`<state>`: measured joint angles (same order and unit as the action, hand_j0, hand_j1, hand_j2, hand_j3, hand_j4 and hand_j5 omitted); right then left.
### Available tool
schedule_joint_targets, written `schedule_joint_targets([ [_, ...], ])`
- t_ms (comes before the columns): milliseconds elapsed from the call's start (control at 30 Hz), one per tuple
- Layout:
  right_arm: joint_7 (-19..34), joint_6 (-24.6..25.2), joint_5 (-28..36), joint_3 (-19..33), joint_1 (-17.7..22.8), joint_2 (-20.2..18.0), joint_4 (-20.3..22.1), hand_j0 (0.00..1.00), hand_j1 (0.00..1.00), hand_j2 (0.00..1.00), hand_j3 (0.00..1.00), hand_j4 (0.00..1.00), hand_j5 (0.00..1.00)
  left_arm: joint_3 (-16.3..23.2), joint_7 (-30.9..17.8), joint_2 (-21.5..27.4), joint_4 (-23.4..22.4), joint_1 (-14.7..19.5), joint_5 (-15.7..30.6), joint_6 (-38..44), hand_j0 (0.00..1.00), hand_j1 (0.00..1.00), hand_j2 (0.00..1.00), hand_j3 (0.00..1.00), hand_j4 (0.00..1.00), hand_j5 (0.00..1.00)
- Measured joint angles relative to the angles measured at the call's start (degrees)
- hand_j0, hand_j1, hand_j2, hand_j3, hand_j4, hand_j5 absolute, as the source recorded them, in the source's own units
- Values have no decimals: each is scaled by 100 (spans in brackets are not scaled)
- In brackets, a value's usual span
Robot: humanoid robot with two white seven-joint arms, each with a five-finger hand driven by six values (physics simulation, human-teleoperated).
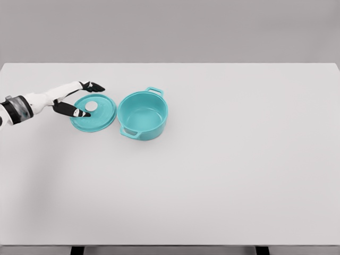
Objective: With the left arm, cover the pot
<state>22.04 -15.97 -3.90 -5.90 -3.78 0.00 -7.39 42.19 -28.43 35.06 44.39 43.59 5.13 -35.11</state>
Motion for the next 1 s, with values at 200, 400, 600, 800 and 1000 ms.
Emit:
schedule_joint_targets([
  [200,0,0,1,0,0,0,0,100,100,100,100,100,100,3,-188,-2,-9,9,-2,49,78,78,78,78,78,78],
  [400,0,0,1,1,9,0,0,100,100,100,100,100,100,-3,-258,-7,-90,26,-8,182,78,78,78,78,78,78],
  [600,0,0,0,0,0,0,0,100,100,100,100,100,100,-23,-266,-115,-310,123,-84,201,78,78,78,78,78,78],
  [800,0,0,0,1,0,0,0,100,100,100,100,100,100,-33,-255,-202,-378,123,-109,208,78,78,78,78,78,78],
  [1000,0,0,0,1,9,0,0,100,100,100,100,100,100,-36,-244,-214,-385,123,-99,216,76,76,76,76,76,76],
])
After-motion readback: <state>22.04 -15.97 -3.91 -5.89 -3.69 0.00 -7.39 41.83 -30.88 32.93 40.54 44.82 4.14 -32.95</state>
